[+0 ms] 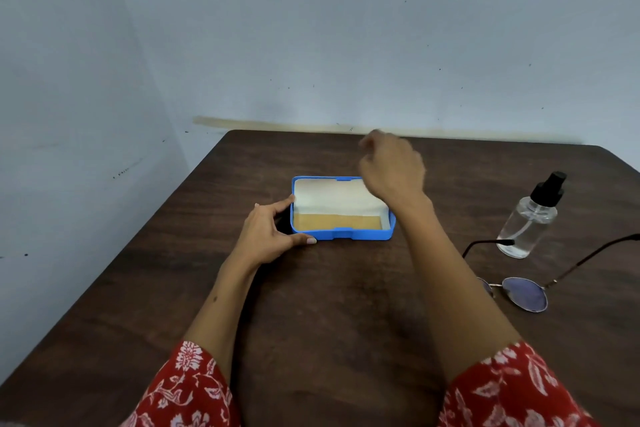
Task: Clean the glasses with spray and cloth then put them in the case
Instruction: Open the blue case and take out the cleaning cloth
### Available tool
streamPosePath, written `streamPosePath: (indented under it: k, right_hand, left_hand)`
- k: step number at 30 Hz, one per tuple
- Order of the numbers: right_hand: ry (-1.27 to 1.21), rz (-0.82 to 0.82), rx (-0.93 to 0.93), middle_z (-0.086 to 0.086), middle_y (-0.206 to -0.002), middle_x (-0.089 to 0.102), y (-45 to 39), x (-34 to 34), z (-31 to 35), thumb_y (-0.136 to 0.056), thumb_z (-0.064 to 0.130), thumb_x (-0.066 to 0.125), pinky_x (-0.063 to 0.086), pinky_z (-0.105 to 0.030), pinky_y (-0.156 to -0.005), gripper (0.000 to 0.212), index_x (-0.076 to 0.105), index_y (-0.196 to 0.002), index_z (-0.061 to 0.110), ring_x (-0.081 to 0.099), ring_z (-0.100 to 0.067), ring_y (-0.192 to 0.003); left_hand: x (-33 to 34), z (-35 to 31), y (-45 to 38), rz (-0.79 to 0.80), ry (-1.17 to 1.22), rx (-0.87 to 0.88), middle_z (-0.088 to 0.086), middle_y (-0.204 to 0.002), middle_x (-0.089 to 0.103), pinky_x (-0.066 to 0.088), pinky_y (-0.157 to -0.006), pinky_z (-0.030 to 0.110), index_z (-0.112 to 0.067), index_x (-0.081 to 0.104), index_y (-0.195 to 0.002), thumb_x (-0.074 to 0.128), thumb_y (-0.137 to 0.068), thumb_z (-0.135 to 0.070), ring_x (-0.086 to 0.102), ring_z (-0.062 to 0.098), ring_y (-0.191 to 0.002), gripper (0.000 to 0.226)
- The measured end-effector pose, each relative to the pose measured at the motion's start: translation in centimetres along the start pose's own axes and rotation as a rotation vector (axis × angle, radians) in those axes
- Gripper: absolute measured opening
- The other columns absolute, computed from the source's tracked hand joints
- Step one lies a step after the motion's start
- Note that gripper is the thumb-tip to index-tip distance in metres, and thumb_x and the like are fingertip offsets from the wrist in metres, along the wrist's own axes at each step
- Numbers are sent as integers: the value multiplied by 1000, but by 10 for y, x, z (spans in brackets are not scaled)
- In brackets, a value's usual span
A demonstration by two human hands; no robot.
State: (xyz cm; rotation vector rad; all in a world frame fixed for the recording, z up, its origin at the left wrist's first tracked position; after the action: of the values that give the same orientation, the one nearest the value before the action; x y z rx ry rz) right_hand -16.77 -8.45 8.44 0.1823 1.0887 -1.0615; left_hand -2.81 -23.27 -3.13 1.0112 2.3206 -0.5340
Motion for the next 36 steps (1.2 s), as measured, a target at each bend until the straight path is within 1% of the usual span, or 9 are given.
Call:
streamPosePath:
  k: [1,3,9,12,17,21,23,33,36]
  right_hand:
    - [35,-127,57,-9,-105,67,6,-14,-5,-81,7,46,43,-34,-72,30,66,-102,14,58,-30,-93]
    - [60,-171,205,-11,-98,66,17,-22,-18,-82,11,47,34,-31,-63,20,65,-92,11,58,-33,-86]
    - [226,191,282,-9,-112,60,38,25,-27,-83,15,59,36,-31,-69,18,55,-100,13,58,-30,-103]
    - [299,244,256,-6,-107,61,42,45,-23,-83,11,60,36,-29,-66,14,48,-88,17,57,-24,-91]
    - [322,289,248,-4,-105,61,42,56,-15,-83,7,59,35,-29,-66,14,54,-92,17,57,-23,-97]
    - [298,307,287,-2,-76,48,40,58,-16,-83,7,60,36,-29,-64,14,49,-86,15,44,-17,-68]
    - [279,311,307,-1,-70,41,39,58,-17,-83,6,60,37,-30,-64,17,45,-83,15,46,-18,-69]
    - [155,248,365,-1,-74,40,45,52,-24,-82,7,58,37,-29,-64,22,39,-73,14,43,-19,-70]
    - [52,213,348,-4,-88,51,44,40,-19,-82,7,55,38,-30,-65,8,52,-86,13,54,-26,-83]
  left_hand:
    - [-1,0,0,-6,1,2,-1,-140,50,21,-117,48,-19,43,-139,89,-55,-36,41,17,-134,98]
    - [-3,-1,0,-21,0,9,0,-141,49,23,-117,48,-18,43,-139,89,-55,-35,41,17,-134,98]
    - [-3,-1,1,-24,11,7,0,-144,46,22,-116,50,-18,41,-141,88,-57,-36,38,19,-136,98]
    - [-4,2,0,-31,2,-1,-1,-144,46,23,-116,51,-19,41,-140,88,-56,-36,37,19,-136,98]
    - [-4,11,-2,-24,64,-38,2,-143,47,34,-111,46,-21,42,-140,90,-51,-38,36,22,-137,102]
    - [-5,9,-2,-53,60,-10,1,-140,50,27,-114,50,-20,44,-138,90,-52,-36,41,19,-133,100]
    - [-5,8,-2,-65,54,-3,0,-139,51,24,-115,51,-19,44,-138,90,-52,-36,43,18,-132,99]
    - [-6,8,-2,-81,104,33,1,-134,57,24,-115,53,-17,49,-135,90,-54,-28,49,17,-127,92]
    - [-6,9,-2,-75,100,30,2,-137,54,23,-115,52,-16,46,-137,90,-55,-29,46,18,-130,93]
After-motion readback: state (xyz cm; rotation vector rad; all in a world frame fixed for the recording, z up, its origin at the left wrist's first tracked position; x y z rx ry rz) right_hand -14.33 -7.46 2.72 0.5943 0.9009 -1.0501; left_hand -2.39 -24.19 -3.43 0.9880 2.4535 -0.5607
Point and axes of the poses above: each hand's wrist, its own y-axis away from the middle knuckle, its own x-axis out of the palm, z = x × y, the point moved 7 cm from there along -y, towards the middle knuckle
